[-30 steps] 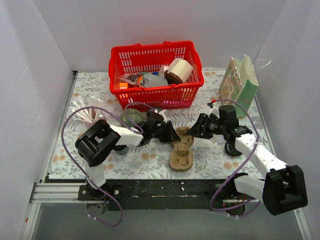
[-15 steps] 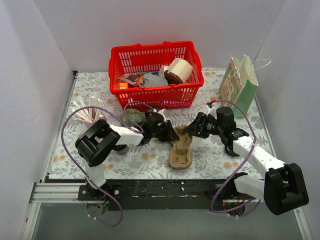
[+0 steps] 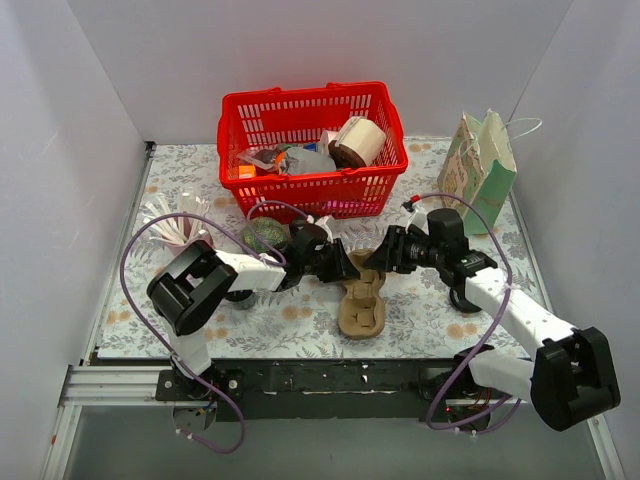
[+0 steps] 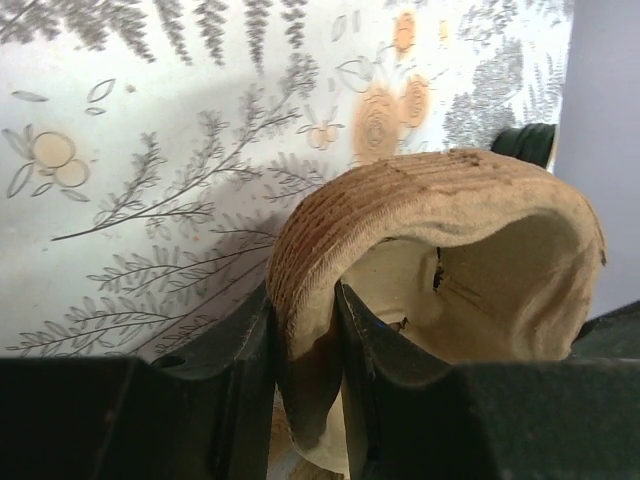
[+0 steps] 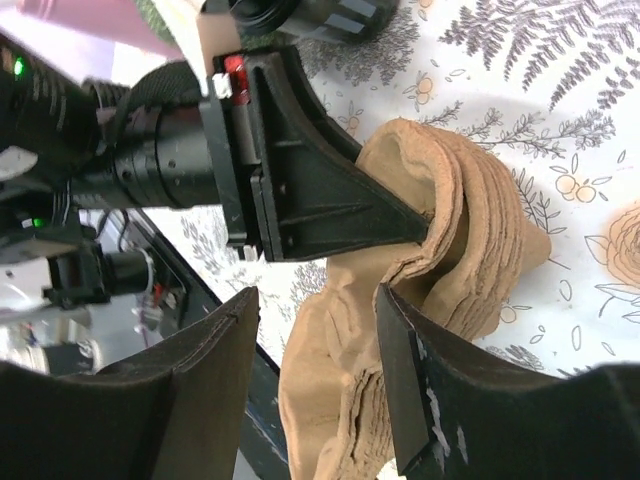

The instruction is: Pack the takeout coffee

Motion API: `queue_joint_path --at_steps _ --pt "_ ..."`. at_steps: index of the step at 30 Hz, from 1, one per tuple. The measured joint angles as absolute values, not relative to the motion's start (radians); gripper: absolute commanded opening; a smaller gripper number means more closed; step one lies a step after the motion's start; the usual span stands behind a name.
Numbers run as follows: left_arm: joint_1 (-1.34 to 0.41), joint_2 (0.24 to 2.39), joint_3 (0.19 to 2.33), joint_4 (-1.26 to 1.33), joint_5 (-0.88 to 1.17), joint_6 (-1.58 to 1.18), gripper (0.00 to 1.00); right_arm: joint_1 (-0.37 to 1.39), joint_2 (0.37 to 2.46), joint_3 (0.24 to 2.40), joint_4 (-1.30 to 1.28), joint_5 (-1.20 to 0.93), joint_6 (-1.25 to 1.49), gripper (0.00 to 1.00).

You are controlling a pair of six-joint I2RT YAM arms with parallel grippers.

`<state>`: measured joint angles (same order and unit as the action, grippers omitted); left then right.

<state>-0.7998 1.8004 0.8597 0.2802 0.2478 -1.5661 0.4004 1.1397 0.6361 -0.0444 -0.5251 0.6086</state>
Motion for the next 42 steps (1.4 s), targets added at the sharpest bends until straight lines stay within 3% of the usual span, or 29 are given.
queue_joint_path --at_steps 10,22,26,42 --pt "-0.835 1.741 0.872 0.353 0.295 -1.555 0.00 0.450 0.918 0.760 -0.201 -0.720 0.248 0.61" --pt "-0.840 1.691 0.856 0.410 0.369 -1.556 0.00 0.452 0.797 0.788 -0.350 -0.244 0.293 0.85" --pt "-0.840 1.673 0.844 0.422 0.393 -1.551 0.00 0.447 0.730 0.782 -0.380 -0.148 0.315 0.98" --pt "-0.838 1.619 0.774 0.505 0.494 -1.546 0.00 0.447 0.648 0.703 -0.446 -0.220 0.335 0.98"
